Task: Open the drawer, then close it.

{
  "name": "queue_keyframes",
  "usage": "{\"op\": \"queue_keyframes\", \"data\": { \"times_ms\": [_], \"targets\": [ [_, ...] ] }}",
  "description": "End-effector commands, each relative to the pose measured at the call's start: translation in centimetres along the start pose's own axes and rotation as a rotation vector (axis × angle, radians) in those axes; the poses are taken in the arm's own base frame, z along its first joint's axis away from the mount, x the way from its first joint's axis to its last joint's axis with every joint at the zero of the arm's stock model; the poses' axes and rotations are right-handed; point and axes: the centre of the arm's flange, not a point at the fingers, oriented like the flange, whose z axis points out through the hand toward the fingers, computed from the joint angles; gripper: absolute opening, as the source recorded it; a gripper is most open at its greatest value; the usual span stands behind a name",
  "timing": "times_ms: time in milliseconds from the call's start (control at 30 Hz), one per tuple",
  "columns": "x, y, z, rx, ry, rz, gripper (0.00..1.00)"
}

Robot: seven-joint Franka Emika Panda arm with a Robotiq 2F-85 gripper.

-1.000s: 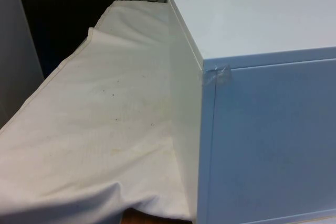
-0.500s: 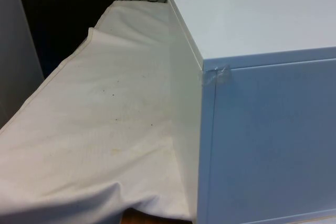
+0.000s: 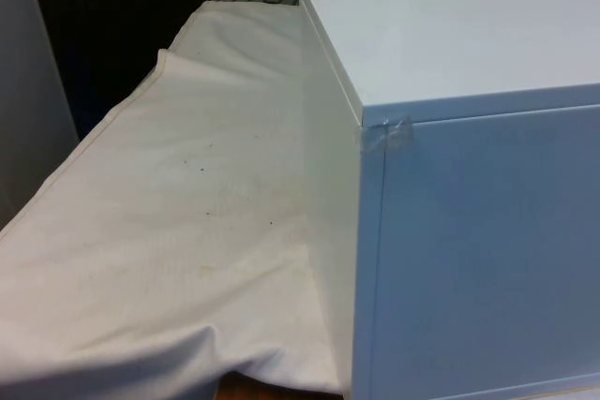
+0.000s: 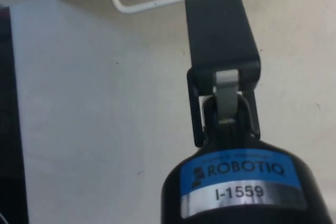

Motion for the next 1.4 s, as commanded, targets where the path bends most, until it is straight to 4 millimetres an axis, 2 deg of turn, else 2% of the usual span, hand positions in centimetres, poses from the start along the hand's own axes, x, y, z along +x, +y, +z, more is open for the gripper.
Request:
{"op": "queue_keyframes", "data": {
  "times_ms": [0, 567, 867, 1100, 1367],
  "targets": [
    [0.2, 0.0, 0.0, -0.021, 0.008, -0.014, 1.00],
    [0.0, -0.2, 0.6, -0.019, 0.031, -0.101, 1.00],
    [-0.2, 0.3, 0.7, -0.036, 0.045, -0.131, 1.00],
    [0.6, 1.6, 1.7, -0.052, 0.066, -0.128, 1.00],
    [1.5, 1.8, 2.0, -0.050, 0.068, -0.127, 1.00]
  ]
}}
